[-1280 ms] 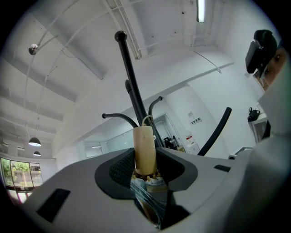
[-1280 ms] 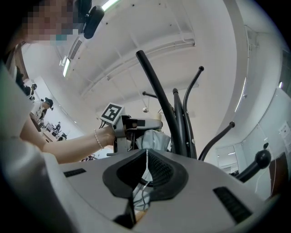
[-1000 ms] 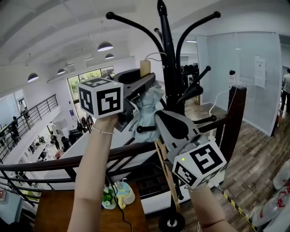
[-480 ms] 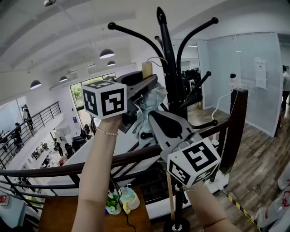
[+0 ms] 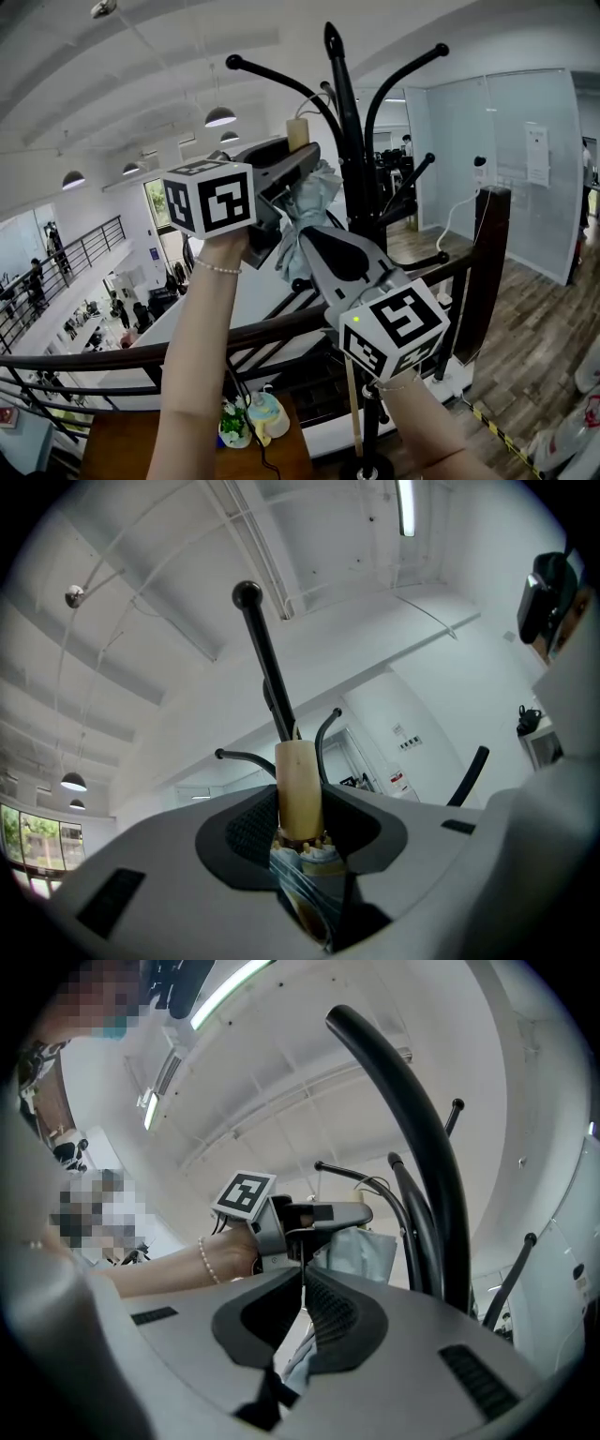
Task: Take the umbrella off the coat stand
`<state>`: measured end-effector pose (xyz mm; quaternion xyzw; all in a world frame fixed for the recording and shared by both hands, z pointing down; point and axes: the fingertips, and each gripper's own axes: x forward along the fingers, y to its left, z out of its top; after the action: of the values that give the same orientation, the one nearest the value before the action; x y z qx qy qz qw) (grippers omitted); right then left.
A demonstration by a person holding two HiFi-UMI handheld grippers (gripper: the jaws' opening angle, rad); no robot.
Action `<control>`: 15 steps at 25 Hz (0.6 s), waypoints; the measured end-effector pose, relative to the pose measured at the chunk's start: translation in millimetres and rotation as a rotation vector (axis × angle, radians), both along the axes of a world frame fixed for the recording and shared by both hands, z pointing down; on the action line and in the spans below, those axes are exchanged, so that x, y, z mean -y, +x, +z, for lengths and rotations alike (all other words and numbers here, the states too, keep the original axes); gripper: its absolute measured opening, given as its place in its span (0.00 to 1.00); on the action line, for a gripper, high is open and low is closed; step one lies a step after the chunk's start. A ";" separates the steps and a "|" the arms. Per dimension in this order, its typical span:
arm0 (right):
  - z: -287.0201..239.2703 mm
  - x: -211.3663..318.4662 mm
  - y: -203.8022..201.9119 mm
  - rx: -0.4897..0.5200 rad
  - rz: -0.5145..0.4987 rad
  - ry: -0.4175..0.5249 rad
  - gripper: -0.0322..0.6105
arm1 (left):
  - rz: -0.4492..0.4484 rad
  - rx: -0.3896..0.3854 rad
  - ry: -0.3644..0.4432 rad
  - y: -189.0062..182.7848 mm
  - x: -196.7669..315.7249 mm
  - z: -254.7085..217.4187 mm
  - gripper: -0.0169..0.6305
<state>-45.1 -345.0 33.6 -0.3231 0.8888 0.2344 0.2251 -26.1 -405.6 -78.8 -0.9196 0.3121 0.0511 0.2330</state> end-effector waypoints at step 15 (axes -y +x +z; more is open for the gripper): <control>-26.5 -8.3 -16.2 0.014 -0.007 0.053 0.10 | -0.025 -0.030 0.048 -19.6 -24.4 -20.0 0.27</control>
<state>-61.3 -336.7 7.1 -0.3156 0.8819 0.2546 0.2405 -45.7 -381.2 -98.8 -0.9090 0.3256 0.0692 0.2509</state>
